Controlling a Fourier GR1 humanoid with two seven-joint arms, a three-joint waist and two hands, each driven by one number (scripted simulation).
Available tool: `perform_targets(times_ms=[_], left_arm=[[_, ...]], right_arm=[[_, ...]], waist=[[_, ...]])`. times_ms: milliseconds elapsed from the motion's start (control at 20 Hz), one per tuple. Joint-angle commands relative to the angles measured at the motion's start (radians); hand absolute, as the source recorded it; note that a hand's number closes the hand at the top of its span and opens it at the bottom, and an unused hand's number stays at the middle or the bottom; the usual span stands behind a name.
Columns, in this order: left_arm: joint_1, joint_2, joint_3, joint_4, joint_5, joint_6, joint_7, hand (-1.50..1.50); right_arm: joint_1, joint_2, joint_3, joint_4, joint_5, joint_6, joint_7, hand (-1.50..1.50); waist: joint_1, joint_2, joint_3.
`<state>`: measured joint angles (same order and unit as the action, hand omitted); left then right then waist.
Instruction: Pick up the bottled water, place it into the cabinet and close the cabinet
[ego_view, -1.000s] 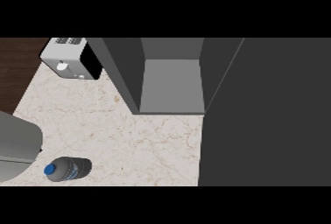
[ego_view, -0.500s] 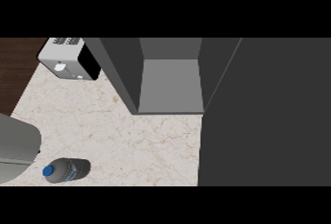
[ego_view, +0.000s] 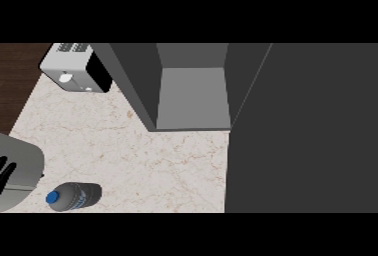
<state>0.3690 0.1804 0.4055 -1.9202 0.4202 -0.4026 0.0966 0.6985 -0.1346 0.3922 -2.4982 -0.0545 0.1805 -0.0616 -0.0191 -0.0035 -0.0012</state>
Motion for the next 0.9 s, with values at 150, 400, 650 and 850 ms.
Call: perform_targets(times_ms=[150, 400, 650, 850], left_arm=[[-0.095, -0.013, -0.016, 0.334, -0.066, -0.065, -0.119, -1.50], [-0.167, -0.018, -0.012, 0.538, -0.170, -0.067, -0.263, -1.50], [-0.261, -0.026, -0.050, 0.756, -0.277, -0.065, -0.413, -1.50], [-0.325, -0.004, -0.053, 0.899, -0.290, -0.109, -0.499, -1.50]], right_arm=[[0.116, -0.067, -0.005, -0.197, -0.006, 0.010, 0.015, -1.50], [0.204, -0.102, 0.025, -0.172, 0.027, 0.027, -0.096, -1.50], [0.214, -0.074, 0.128, -0.136, 0.126, -0.021, -0.139, -1.50], [0.240, -0.103, 0.116, -0.131, 0.119, -0.035, -0.153, -1.50]], waist=[[-0.007, 0.002, -0.001], [-0.014, -0.001, -0.001], [-0.013, 0.001, -0.002], [-0.006, 0.002, -0.002]])
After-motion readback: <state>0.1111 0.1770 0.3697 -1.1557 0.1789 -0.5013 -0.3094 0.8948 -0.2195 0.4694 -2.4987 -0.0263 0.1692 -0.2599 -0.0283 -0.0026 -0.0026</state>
